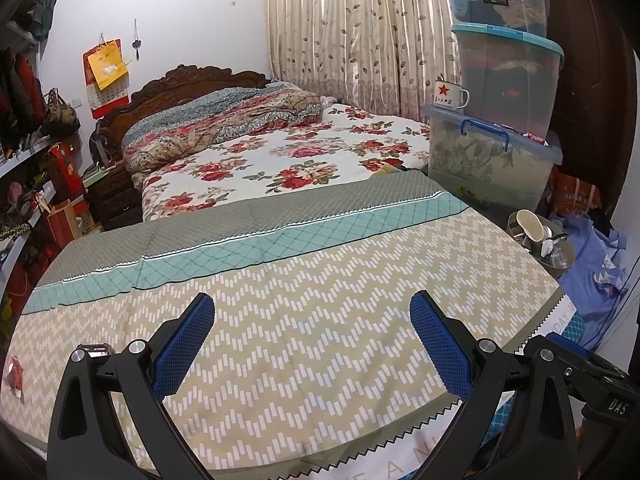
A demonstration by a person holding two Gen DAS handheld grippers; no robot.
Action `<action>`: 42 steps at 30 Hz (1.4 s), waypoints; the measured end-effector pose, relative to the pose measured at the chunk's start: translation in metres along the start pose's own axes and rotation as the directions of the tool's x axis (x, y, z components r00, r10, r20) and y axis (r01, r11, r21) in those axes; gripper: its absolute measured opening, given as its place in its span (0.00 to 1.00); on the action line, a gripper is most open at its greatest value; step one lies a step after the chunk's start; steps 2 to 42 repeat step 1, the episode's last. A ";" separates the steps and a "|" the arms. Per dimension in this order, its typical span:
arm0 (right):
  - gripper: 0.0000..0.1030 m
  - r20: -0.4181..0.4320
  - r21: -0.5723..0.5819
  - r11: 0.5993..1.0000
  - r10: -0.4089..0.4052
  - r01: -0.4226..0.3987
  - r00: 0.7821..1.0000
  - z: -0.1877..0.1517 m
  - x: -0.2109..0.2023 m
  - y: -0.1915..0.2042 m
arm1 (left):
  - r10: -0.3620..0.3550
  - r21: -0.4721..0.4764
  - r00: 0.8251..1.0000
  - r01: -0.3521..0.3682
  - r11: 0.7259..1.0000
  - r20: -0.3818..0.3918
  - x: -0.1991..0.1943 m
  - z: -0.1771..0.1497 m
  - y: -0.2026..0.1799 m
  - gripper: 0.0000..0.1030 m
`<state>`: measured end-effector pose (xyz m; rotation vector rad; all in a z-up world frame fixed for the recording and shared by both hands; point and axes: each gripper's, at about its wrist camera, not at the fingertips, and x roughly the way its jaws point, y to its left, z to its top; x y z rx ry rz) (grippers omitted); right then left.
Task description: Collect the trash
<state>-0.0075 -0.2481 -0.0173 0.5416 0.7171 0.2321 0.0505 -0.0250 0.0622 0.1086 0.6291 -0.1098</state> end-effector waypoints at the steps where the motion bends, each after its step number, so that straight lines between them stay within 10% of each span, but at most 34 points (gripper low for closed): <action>1: 0.96 0.000 0.000 1.000 0.000 0.000 1.000 0.000 0.000 0.000 | -0.001 -0.002 1.000 0.001 1.000 -0.002 0.000 0.000 0.000 0.92; 42: 0.96 0.000 0.000 1.000 0.000 0.000 1.000 0.000 0.000 0.000 | -0.001 -0.002 1.000 0.001 1.000 -0.002 0.000 0.000 0.000 0.92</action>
